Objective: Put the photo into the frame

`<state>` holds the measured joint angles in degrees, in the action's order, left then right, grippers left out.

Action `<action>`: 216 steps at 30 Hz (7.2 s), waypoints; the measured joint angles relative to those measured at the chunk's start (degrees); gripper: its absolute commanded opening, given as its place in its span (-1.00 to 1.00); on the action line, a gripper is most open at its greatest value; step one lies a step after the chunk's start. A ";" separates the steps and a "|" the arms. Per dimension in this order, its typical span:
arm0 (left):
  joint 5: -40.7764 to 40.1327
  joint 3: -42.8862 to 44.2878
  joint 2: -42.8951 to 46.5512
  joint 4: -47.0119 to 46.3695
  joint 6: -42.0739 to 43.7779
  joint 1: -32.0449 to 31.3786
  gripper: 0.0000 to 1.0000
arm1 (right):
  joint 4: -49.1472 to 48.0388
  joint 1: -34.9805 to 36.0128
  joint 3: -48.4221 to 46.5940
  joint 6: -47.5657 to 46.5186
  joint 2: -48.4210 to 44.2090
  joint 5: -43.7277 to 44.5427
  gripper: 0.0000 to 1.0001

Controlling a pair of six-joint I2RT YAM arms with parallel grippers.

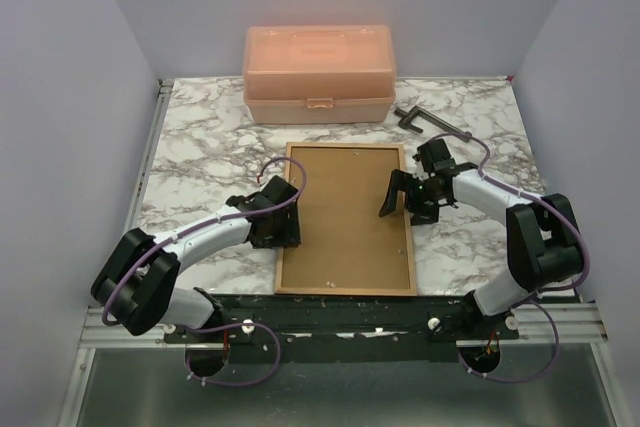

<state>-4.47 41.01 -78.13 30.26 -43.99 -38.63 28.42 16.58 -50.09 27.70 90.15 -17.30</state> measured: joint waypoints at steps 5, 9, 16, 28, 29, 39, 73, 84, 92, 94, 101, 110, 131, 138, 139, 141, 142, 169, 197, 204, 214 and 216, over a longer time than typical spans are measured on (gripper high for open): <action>1.75 -2.40 1.70 -2.29 0.00 3.61 0.34 | -0.28 3.23 -2.23 1.25 2.23 -0.13 1.00; 2.32 -4.15 3.76 -2.86 0.24 6.47 0.37 | -0.42 6.84 -4.70 2.08 4.35 0.57 1.00; 2.86 -4.94 4.74 -3.28 0.63 8.57 0.38 | -0.37 8.87 -5.27 2.34 4.57 3.13 1.00; 3.21 -4.94 4.66 -3.39 1.11 8.57 0.37 | 3.32 13.73 2.27 3.74 -3.45 7.76 0.97; 3.21 -4.94 4.66 -3.39 1.11 8.57 0.37 | 3.87 14.47 2.69 4.02 -3.91 8.37 0.93; 3.63 -4.96 4.57 -3.41 1.36 8.68 0.37 | 7.34 19.21 3.65 6.62 -4.85 14.80 0.46; 4.07 -5.05 4.44 -4.02 2.16 8.70 0.34 | 11.08 23.15 0.74 8.46 -5.27 23.06 0.74; 4.35 -5.42 4.61 -4.76 2.34 8.59 0.27 | 4.15 13.68 -1.49 6.62 -2.12 14.91 1.00; 3.48 -4.35 3.06 -6.36 0.74 2.78 0.25 | 4.35 13.05 -1.36 5.31 -1.20 12.09 1.00; 2.51 -3.45 2.12 -5.46 0.24 0.55 0.25 | 4.98 12.79 -0.68 4.92 -2.25 12.63 1.00; 0.68 -1.18 0.11 -1.16 -3.28 -6.36 0.25 | 8.44 12.68 3.13 4.68 -7.56 13.14 1.00; 0.37 -2.08 1.70 2.16 -11.32 -14.49 0.33 | 11.98 12.68 8.13 5.73 -15.28 12.46 1.00; -0.92 -0.20 0.22 5.14 -15.61 -16.55 0.84 | 9.73 10.21 -4.63 5.20 -3.80 17.64 1.00; -0.87 -0.39 0.24 4.92 -15.58 -15.96 0.83 | 7.06 5.33 -8.22 3.54 3.45 18.40 0.91; -0.87 -0.44 0.28 4.85 -15.56 -15.87 0.83 | 6.88 4.85 -8.76 3.28 4.61 18.49 0.89; -0.83 -0.66 0.46 4.68 -15.56 -15.80 0.82 | 6.54 4.00 -9.97 2.80 6.73 18.58 0.83; -0.83 -0.72 0.55 4.61 -15.56 -15.80 0.82 | 6.21 3.65 -10.54 2.64 7.56 18.60 0.79; -0.59 -0.83 0.50 4.44 -14.95 -15.74 0.79 | 0.70 -0.04 -13.18 1.77 11.43 17.64 -0.89; 3.67 -3.52 18.45 1.73 -7.76 6.01 0.84 | 0.52 -0.11 -12.09 1.79 8.66 16.26 0.51; 7.30 -1.01 11.10 -1.73 -5.60 10.71 0.83 | 1.20 -0.11 -12.11 1.81 6.36 14.84 0.86; 10.03 1.44 -3.58 -8.31 -5.16 11.54 0.73 | 0.61 -0.17 -11.08 1.84 6.73 10.91 0.89; 11.06 2.19 -4.39 -9.81 -5.35 11.63 0.71 | 0.35 -0.17 -10.36 1.84 6.82 9.70 0.89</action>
<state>6.59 43.20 -82.52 20.45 -49.34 -27.00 28.77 16.40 -60.45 29.54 96.97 -7.60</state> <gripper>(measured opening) 0.879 0.943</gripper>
